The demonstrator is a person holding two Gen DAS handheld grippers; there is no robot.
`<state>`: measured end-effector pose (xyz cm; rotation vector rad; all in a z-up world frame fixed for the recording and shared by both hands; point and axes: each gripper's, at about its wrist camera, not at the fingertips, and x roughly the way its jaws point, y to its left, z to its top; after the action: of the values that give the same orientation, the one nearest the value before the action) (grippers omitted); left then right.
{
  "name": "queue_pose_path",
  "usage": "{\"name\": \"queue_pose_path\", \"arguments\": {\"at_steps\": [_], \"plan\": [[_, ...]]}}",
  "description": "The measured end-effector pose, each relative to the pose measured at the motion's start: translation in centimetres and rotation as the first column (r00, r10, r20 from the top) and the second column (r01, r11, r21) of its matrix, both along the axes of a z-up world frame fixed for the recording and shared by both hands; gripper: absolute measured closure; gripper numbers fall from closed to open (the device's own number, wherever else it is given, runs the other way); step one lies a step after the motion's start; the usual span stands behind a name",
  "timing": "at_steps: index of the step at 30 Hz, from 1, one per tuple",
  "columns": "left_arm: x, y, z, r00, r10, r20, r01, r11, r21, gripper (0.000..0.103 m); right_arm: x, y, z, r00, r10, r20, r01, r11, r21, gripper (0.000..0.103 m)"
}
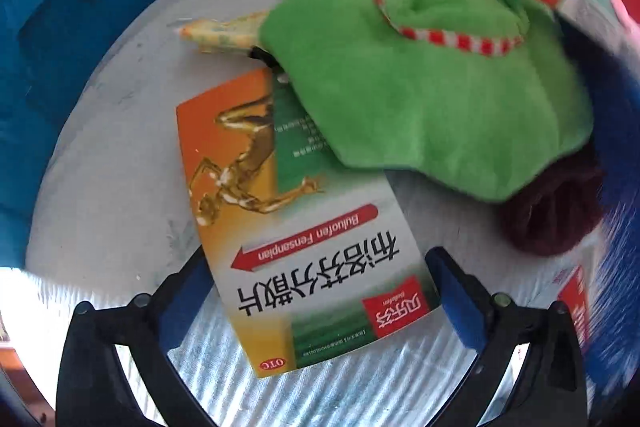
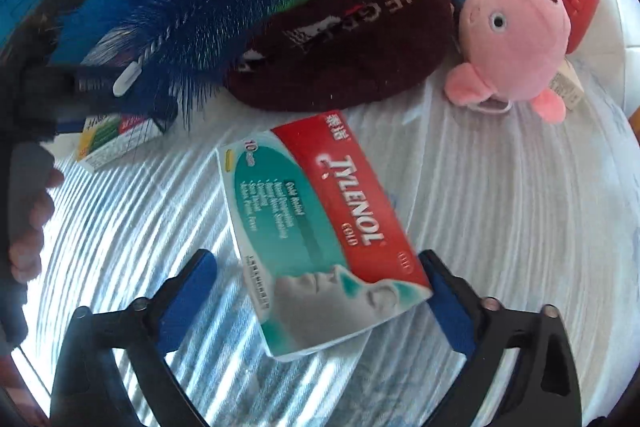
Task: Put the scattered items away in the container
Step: 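Close the right tool on the Tylenol box while the left tool grasps the Buluofen box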
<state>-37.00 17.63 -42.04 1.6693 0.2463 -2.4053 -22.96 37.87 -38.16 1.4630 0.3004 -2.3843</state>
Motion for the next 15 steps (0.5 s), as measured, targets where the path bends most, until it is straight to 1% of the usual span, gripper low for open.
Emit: {"name": "queue_pose_path", "arguments": {"at_steps": [1, 2, 4, 7, 9, 10, 12, 13, 15], "plan": [[0.3, -0.3, 0.0, 1.000, -0.014, -0.007, 0.014, 1.000, 0.005, 0.002, 0.1, -0.3, 0.2, 1.000, 0.001, -0.015, -0.001, 1.000, 0.020, 0.020], [0.7, -0.7, -0.1, 0.999, -0.037, -0.011, 0.037, 0.999, 0.004, 0.004, 0.1, -0.6, 0.4, 1.000, 0.002, -0.010, -0.002, 1.000, 0.007, 0.021], [2.1, -1.4, -0.1, 0.995, -0.097, -0.025, 0.097, 0.995, 0.003, 0.007, 0.3, -0.9, 0.8, 1.000, -0.002, 0.008, 0.002, 0.999, -0.047, 0.021], [4.9, -2.0, -0.3, 0.976, -0.216, -0.034, 0.216, 0.976, 0.001, 0.007, 1.1, -1.8, 0.9, 0.999, -0.011, 0.053, 0.017, 0.993, -0.114, 0.021], [6.6, -2.5, -0.4, 0.964, -0.263, -0.039, 0.263, 0.965, 0.003, 0.007, 2.1, -2.9, 0.9, 0.998, -0.002, 0.066, 0.009, 0.993, -0.114, 0.018], [7.2, -2.8, -0.5, 0.961, -0.275, -0.038, 0.275, 0.961, 0.003, 0.007, 2.6, -3.5, 0.9, 0.998, 0.009, 0.069, -0.001, 0.994, -0.112, 0.018], [7.8, -3.4, -0.6, 0.963, -0.270, -0.023, 0.270, 0.963, -0.004, 0.006, 3.4, -4.6, 0.9, 0.996, 0.036, 0.084, -0.026, 0.993, -0.119, 0.012], [7.8, -3.7, -0.6, 0.966, -0.256, -0.016, 0.256, 0.967, -0.013, 0.006, 3.7, -5.0, 1.0, 0.996, 0.045, 0.079, -0.036, 0.993, -0.113, 0.012], [7.3, -4.0, -0.2, 0.971, -0.236, -0.030, 0.235, 0.971, -0.043, 0.006, 4.1, -5.6, 1.3, 0.998, 0.040, 0.052, -0.035, 0.996, -0.077, 0.012]]}}
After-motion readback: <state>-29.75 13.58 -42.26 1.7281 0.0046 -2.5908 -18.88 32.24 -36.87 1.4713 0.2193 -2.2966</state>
